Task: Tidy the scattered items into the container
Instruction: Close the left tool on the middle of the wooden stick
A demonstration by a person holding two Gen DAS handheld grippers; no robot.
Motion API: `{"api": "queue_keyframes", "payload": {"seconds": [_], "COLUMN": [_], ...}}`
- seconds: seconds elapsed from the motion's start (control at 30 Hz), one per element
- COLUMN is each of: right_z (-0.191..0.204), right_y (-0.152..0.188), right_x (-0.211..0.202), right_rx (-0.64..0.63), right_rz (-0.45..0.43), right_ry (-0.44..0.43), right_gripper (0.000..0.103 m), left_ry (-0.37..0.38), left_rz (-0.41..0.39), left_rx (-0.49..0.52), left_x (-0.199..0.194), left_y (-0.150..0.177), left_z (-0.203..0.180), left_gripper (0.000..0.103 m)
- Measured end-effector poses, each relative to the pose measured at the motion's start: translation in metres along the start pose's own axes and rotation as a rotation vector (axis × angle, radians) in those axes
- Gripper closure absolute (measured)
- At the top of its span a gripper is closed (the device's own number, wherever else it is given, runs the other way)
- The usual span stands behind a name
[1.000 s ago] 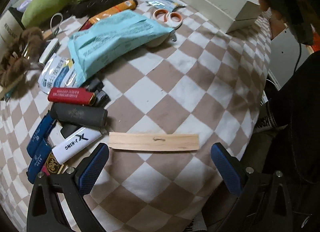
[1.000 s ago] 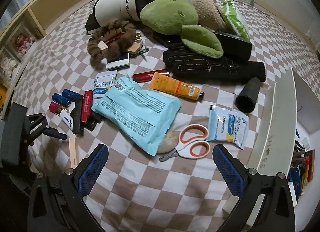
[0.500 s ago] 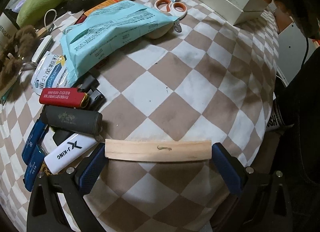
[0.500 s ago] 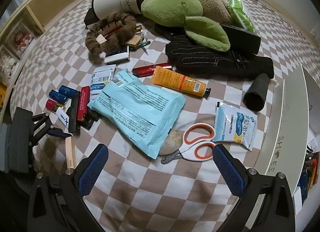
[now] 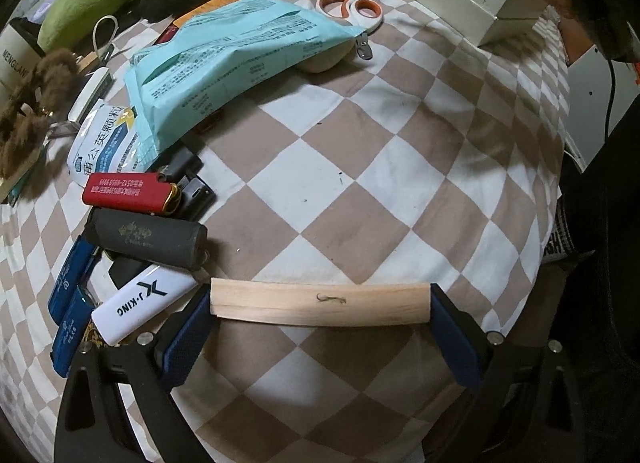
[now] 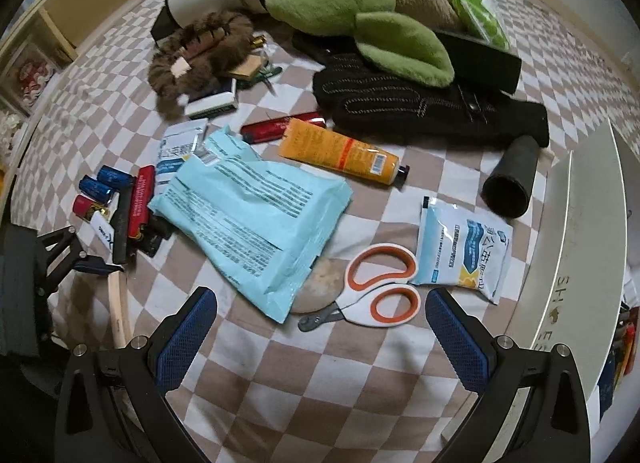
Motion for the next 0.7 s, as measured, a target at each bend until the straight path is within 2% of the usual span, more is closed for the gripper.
{"api": "queue_keyframes", "payload": {"seconds": [0.17,0.47,0.7], "right_z": [-0.007,0.016,0.040], "right_y": [0.001,0.016,0.005], "right_x": [0.009,0.034,0.034], "right_rx": [-0.014,-0.272,-0.403], "right_rz": [0.038,0.106,0.034], "right_ry": [0.022,0.140,0.204], "right_gripper": [0.000,0.000,0.000], "left_ry": [0.006,0.027,0.045], "left_rz": [-0.007,-0.053,-0.087], "left_rx": [-0.029,-0.077,-0.093], "left_x": [-0.005,-0.022,-0.041], "left_y": [-0.001,-0.004,0.001], "left_z": [0.010,0.033,0.043], "left_gripper": [0.003,0.003,0.003]}}
Point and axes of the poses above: each gripper's, at about its wrist camera, not at the fingertips, and x roughly the way its jaws point, z to its left, y to its underside, the point moved 6 cm from there along x, roughly the way its jaws point
